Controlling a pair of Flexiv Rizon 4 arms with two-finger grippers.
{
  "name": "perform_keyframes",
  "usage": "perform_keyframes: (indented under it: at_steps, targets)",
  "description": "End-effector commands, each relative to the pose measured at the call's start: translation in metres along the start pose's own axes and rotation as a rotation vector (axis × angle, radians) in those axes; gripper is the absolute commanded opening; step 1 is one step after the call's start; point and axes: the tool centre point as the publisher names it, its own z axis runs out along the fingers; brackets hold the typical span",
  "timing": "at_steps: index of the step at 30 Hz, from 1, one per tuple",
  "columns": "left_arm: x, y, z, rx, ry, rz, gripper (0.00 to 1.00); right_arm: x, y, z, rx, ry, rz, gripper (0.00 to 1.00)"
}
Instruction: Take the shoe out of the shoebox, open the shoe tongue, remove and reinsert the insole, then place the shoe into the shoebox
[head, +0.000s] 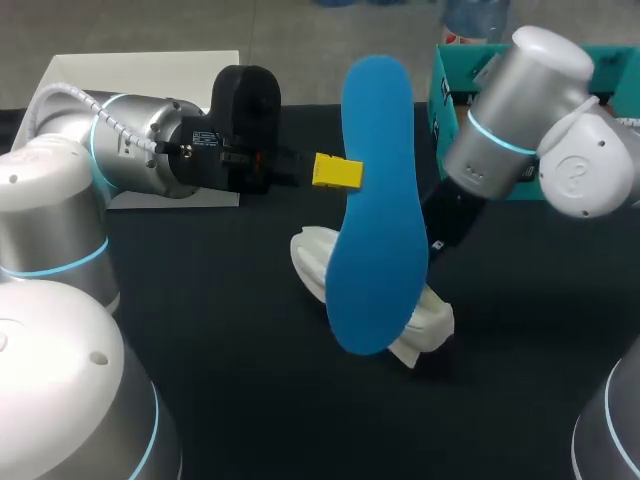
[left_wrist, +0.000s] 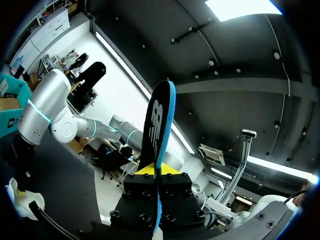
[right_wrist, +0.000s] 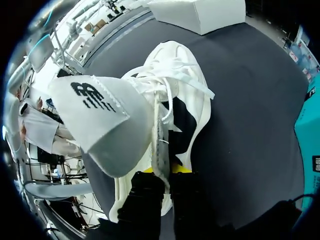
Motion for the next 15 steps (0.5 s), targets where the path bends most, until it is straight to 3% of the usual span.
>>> perform_keyframes:
  at_steps: [1,3,15]
  targets:
    - [0.0,0.001,0.0,0.002,0.0,0.001,0.0,-0.001,-0.006,0.005,-0.094,0.036,0.27,0.0]
    - [0.0,0.001,0.0,0.002,0.0,0.001,0.0,0.0,-0.007,0.005,-0.152,0.052,0.345,0.0]
    - [0.0,0.001,0.0,0.002,0.0,0.001,0.0,0.01,0.011,0.002,-0.306,0.003,0.623,0.0]
